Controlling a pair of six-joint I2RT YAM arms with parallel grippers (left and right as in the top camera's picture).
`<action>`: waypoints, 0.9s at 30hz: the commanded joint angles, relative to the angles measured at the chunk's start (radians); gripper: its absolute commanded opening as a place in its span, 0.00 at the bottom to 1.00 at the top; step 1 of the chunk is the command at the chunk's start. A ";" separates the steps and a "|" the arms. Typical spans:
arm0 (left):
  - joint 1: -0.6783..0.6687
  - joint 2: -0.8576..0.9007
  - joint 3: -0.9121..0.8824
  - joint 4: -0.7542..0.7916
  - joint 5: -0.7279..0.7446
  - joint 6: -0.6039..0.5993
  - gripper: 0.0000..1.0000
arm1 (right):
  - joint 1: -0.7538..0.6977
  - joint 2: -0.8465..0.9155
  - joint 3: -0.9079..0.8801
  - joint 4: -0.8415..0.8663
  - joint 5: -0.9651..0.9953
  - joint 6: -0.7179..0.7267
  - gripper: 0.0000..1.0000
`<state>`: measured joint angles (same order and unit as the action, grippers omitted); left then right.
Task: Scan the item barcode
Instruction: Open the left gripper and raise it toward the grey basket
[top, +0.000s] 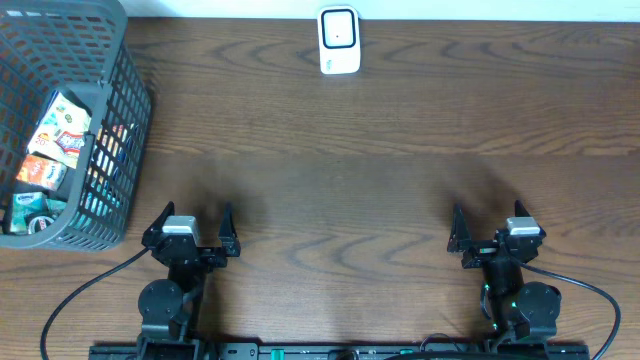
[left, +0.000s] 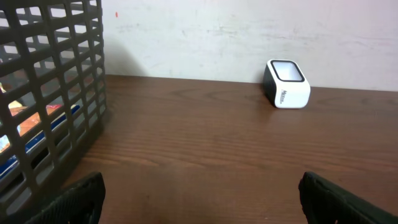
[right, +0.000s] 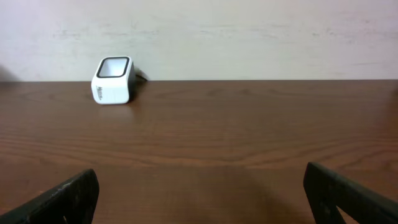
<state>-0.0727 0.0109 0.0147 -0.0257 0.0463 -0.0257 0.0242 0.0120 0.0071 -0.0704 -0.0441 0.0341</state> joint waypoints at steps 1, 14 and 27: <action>0.005 -0.007 -0.011 -0.047 -0.032 0.006 0.98 | -0.006 0.000 -0.001 -0.005 0.011 0.010 0.99; 0.005 -0.007 -0.011 -0.047 -0.031 0.006 0.98 | -0.006 0.000 -0.001 -0.005 0.011 0.010 0.99; 0.003 -0.007 -0.010 0.010 0.083 -0.110 0.98 | -0.006 0.000 -0.001 -0.005 0.011 0.010 0.99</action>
<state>-0.0727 0.0109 0.0147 -0.0181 0.0475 -0.0296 0.0242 0.0120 0.0071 -0.0704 -0.0441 0.0341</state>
